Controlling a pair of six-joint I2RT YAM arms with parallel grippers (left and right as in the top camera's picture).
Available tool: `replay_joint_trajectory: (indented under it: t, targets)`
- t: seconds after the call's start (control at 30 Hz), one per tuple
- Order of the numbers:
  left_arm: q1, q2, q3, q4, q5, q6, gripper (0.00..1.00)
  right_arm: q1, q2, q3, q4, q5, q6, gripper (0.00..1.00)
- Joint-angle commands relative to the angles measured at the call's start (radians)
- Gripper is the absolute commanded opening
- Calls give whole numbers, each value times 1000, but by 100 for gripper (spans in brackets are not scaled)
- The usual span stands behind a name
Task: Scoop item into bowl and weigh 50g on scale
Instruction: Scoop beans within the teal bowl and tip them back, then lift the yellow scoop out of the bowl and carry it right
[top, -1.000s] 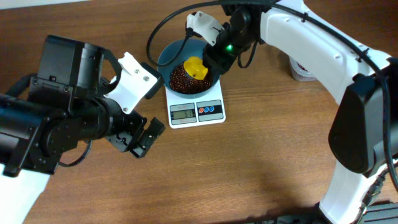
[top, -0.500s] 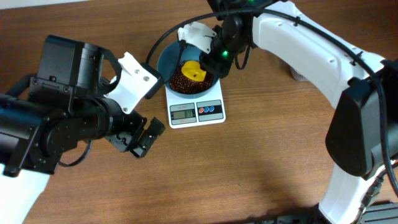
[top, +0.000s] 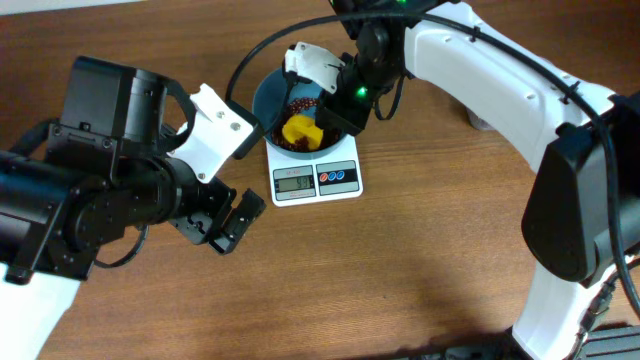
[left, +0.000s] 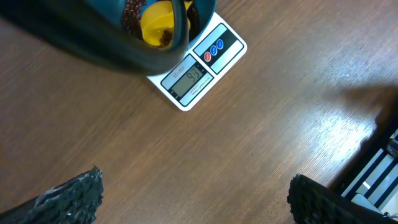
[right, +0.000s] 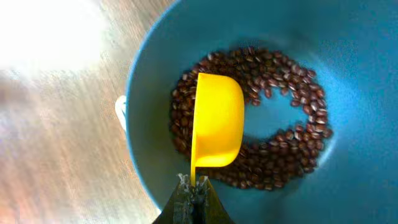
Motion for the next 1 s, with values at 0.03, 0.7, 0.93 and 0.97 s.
replay_joint_trajectory:
  t: [0.03, 0.7, 0.93, 0.97]
  targets:
    - [-3, -13, 18, 2, 11, 15, 99, -35, 11, 27, -4, -169, 71, 4]
    - [-3, -13, 18, 2, 11, 15, 99, -223, 11, 27, 19, -451, 237, 4]
    - [-3, -13, 18, 2, 11, 15, 99, -220, -9, 28, 42, -404, 237, 4]
    - [-3, -13, 18, 2, 11, 15, 99, -220, -20, 29, 48, -389, 237, 4]
